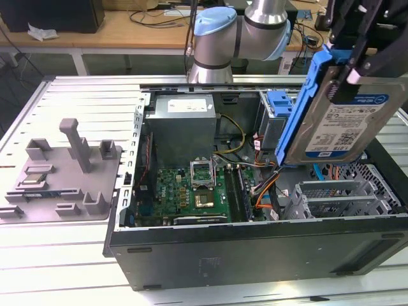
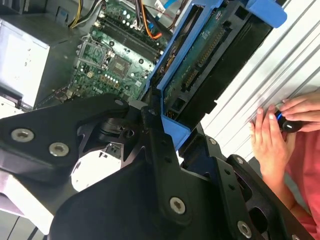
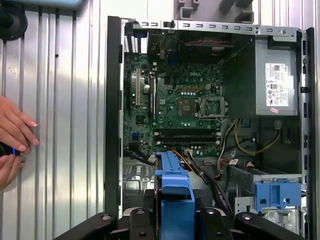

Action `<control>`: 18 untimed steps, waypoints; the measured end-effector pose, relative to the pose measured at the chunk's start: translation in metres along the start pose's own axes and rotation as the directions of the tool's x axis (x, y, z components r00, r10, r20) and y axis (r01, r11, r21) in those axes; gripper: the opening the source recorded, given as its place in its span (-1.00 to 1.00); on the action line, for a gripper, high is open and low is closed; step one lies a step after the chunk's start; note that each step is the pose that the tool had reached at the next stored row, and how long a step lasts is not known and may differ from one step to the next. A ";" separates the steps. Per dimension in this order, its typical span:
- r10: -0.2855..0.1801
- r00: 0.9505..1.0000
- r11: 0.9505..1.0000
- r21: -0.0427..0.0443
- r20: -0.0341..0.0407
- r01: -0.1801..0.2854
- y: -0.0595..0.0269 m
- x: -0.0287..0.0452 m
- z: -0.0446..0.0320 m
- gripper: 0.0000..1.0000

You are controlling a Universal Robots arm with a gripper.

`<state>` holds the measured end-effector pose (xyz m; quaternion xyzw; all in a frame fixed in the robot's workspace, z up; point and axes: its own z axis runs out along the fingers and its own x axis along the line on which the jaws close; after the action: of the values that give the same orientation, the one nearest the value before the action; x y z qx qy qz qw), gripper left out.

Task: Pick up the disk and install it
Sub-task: 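Insert the disk into the insertion slot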

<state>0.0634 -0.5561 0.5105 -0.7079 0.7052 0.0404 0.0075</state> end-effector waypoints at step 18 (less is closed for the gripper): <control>-0.001 1.000 1.000 0.004 0.001 0.001 -0.0317 0.0028 -0.0004 -0.26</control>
<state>0.0951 -0.5588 0.5092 -0.7081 0.7050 0.0395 0.0094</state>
